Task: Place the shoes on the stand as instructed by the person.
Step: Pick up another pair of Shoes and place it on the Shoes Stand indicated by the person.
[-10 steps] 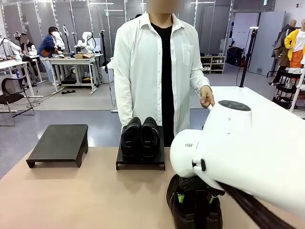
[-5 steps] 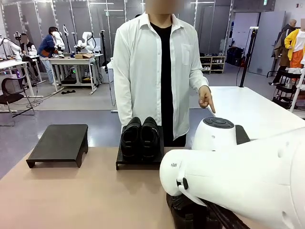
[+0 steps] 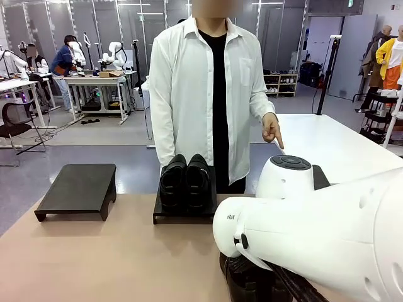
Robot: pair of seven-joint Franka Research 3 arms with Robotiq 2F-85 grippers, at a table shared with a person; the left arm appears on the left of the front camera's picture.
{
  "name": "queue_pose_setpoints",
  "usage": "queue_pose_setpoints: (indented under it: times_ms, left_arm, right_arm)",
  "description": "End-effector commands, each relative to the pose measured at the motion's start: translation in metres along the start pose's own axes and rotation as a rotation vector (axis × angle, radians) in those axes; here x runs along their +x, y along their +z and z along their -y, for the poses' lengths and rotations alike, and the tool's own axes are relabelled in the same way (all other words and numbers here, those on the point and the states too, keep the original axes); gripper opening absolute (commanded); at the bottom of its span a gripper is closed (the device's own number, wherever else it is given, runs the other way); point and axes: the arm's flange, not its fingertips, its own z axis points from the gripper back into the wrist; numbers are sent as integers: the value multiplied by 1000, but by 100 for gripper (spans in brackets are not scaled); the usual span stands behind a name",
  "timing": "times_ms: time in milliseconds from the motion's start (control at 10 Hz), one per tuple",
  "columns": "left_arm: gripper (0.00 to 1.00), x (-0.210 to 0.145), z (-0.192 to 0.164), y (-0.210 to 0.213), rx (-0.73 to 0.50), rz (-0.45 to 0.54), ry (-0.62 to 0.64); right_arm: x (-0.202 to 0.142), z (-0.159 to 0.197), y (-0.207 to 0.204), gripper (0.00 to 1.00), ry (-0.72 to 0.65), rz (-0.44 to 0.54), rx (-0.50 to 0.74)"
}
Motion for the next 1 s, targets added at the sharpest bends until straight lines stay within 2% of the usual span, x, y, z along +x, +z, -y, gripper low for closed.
queue_pose_setpoints:
  times_ms: [0,500,700,800,900]
  left_arm:
    - [100,3,2,2,-17,7,-16]
    - [100,3,2,2,-17,7,-16]
    - [100,3,2,2,-17,7,-16]
    - [100,3,2,2,-17,7,-16]
    - [100,3,2,2,-17,7,-16]
  right_arm:
    - [-9,6,-5,0,-28,6,7]
    - [-6,20,32,0,-49,20,0]
    - [11,16,52,0,-43,52,18]
    - [16,18,62,0,3,33,25]
    - [22,26,95,0,18,44,33]
